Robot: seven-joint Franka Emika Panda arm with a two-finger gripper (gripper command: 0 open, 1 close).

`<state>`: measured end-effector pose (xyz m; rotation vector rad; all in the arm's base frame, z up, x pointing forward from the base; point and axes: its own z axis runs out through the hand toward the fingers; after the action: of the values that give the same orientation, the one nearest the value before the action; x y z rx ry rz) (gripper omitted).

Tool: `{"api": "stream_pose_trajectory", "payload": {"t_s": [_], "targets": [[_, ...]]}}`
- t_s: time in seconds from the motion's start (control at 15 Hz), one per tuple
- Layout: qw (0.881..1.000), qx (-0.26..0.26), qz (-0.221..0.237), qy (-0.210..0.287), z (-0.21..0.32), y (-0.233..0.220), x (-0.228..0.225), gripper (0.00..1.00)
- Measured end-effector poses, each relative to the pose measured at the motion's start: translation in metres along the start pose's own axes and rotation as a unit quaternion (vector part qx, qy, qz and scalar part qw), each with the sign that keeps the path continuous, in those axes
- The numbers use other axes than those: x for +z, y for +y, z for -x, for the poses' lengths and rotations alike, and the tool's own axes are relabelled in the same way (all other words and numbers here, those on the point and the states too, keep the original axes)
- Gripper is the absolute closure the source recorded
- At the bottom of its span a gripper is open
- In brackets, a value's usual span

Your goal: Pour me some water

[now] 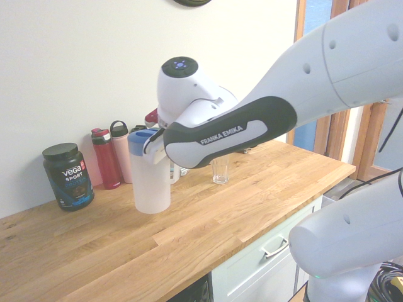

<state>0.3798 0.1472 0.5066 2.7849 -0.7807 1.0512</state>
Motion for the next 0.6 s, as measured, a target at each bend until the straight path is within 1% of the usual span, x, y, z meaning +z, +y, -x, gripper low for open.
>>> {"api": "stream_pose_trajectory", "payload": {"t_s": [0.2, 0.33, 0.6], "targets": [[0.999, -0.019, 0.018, 0.031, 0.004, -0.035, 0.020, 1.00], [0.998, -0.026, 0.028, 0.042, 0.003, -0.048, 0.032, 1.00], [0.998, -0.018, 0.046, 0.026, 0.002, -0.063, 0.050, 1.00]]}}
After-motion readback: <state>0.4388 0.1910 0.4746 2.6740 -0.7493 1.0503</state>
